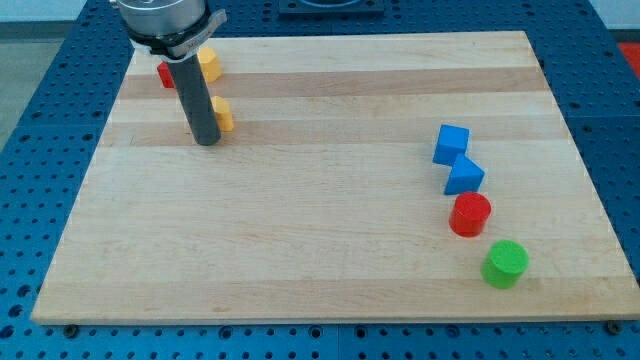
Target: Move the yellow heart closer to the group of blocks
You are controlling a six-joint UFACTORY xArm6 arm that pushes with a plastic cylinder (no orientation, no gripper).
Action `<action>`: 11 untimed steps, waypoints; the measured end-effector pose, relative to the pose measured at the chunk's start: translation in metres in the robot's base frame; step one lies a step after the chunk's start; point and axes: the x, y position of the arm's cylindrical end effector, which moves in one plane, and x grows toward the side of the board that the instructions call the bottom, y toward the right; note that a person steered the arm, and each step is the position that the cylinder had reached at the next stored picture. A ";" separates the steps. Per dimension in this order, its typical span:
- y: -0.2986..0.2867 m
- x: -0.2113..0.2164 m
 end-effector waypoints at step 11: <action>0.001 -0.079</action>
